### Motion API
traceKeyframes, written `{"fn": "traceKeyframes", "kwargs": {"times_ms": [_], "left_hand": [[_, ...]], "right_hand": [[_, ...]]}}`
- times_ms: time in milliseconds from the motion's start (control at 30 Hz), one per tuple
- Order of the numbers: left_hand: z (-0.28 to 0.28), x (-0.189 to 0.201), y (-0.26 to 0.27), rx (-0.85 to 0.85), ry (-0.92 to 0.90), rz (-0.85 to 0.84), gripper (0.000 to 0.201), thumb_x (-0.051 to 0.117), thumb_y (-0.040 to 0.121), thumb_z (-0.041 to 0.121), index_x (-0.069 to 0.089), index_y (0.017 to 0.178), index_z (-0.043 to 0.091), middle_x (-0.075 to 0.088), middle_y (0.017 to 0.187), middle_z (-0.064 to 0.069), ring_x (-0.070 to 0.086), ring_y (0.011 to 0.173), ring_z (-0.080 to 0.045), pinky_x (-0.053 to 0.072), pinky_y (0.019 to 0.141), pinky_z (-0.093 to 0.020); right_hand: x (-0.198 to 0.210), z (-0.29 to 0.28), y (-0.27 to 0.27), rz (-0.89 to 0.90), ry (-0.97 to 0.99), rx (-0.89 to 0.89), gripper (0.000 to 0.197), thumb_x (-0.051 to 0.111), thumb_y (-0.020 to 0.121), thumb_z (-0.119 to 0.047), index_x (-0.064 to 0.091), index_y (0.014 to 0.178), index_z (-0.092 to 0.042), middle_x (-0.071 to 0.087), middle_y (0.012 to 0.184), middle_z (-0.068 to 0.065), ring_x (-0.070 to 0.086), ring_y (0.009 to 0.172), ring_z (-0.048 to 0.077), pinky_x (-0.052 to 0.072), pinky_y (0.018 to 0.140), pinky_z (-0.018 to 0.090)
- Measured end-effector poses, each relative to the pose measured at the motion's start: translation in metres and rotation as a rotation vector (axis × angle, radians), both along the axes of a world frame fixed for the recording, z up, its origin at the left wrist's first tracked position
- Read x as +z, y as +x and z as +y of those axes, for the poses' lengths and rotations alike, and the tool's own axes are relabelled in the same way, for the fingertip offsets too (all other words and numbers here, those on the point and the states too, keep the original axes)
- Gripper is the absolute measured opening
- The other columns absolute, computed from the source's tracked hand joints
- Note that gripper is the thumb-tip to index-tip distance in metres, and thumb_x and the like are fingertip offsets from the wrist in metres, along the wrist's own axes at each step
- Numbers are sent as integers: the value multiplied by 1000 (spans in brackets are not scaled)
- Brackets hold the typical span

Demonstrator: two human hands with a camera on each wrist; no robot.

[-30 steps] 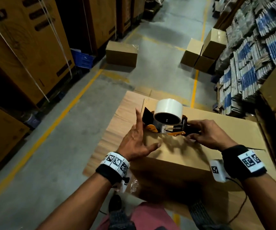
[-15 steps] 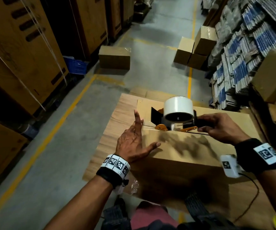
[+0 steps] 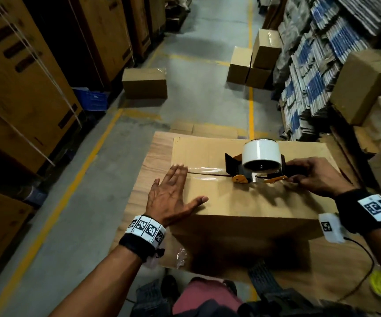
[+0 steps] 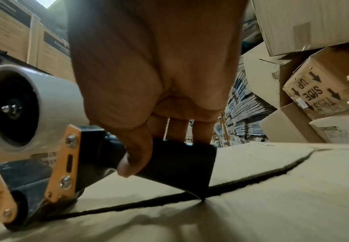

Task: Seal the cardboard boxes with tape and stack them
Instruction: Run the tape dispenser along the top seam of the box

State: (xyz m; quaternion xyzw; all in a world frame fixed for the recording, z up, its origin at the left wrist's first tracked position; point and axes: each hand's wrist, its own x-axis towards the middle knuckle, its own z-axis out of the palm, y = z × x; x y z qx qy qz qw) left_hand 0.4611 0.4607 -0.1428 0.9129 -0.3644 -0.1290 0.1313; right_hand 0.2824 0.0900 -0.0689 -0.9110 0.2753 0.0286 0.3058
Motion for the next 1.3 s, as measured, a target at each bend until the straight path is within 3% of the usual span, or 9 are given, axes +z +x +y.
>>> {"fn": "traceKeyframes", "kwargs": {"times_ms": [67, 167, 300, 433, 567, 800, 967, 1100, 1300], "left_hand": [[-2, 4, -1, -13, 61, -16, 121, 6, 73, 103, 7, 168, 26, -7, 174, 10, -12, 158, -4, 10, 129, -55], [-7, 13, -7, -26, 182, -55, 125, 2, 72, 103, 3, 168, 23, -11, 174, 5, -16, 159, -11, -2, 127, -60], [-24, 18, -21, -21, 291, -106, 131, -4, 70, 104, -4, 166, 15, -18, 172, -6, -26, 157, -20, -19, 120, -64], [-36, 14, -25, -58, 266, -99, 129, -4, 73, 102, -5, 166, 12, -18, 173, -5, -23, 157, -16, -15, 124, -57], [-22, 9, -11, -96, 290, -122, 133, -11, 68, 102, -3, 167, 13, -12, 174, -3, -17, 159, -14, -12, 125, -54], [20, 17, 31, -120, 366, -121, 130, -6, 69, 104, -7, 166, 18, -15, 173, 2, -18, 158, -12, -19, 122, -60], [1, 22, 18, -111, 328, -149, 127, -2, 74, 102, -5, 165, 14, -19, 172, -3, -24, 157, -17, -19, 122, -60], [-22, 15, 10, -162, 316, -59, 127, 0, 74, 102, -7, 166, 14, -19, 172, -2, -20, 158, -15, -16, 125, -54], [-30, 15, 8, -176, 283, -71, 126, 1, 75, 101, -10, 165, 14, -19, 171, -1, -20, 158, -15, -13, 126, -53]], "right_hand": [[-4, -1, -1, -5, 3, 6, 44, 80, 83, 3, 75, 122, -17, 76, 104, -6, 67, 91, -2, 48, 96, 27], [-4, -1, -2, 6, -21, 27, 44, 82, 82, 1, 75, 122, -17, 75, 101, -8, 63, 87, -14, 44, 92, 24], [-4, -2, -3, 1, -79, 60, 53, 85, 80, -6, 71, 128, -23, 75, 109, -4, 72, 98, 15, 46, 92, 26], [-7, 1, -2, 18, -109, 116, 68, 90, 76, -20, 65, 138, -20, 74, 121, -3, 70, 110, 16, 52, 100, 33], [-6, 10, 5, 33, -169, 166, 58, 85, 79, -18, 67, 135, -19, 75, 121, 3, 70, 108, 18, 53, 94, 31], [-5, 44, 21, 63, -158, 256, 60, 83, 84, -39, 64, 139, -21, 72, 129, 2, 67, 117, 18, 50, 97, 29], [3, 52, 28, 105, -151, 268, 74, 83, 85, -42, 53, 149, -21, 66, 138, 4, 64, 121, 21, 48, 101, 29], [4, 51, 35, 111, -179, 287, 71, 83, 85, -40, 56, 147, -21, 69, 135, 0, 68, 111, 16, 47, 88, 25], [2, 52, 40, 102, -169, 327, 48, 80, 86, -37, 66, 131, -26, 76, 116, -2, 69, 100, 17, 57, 86, 40]]}}
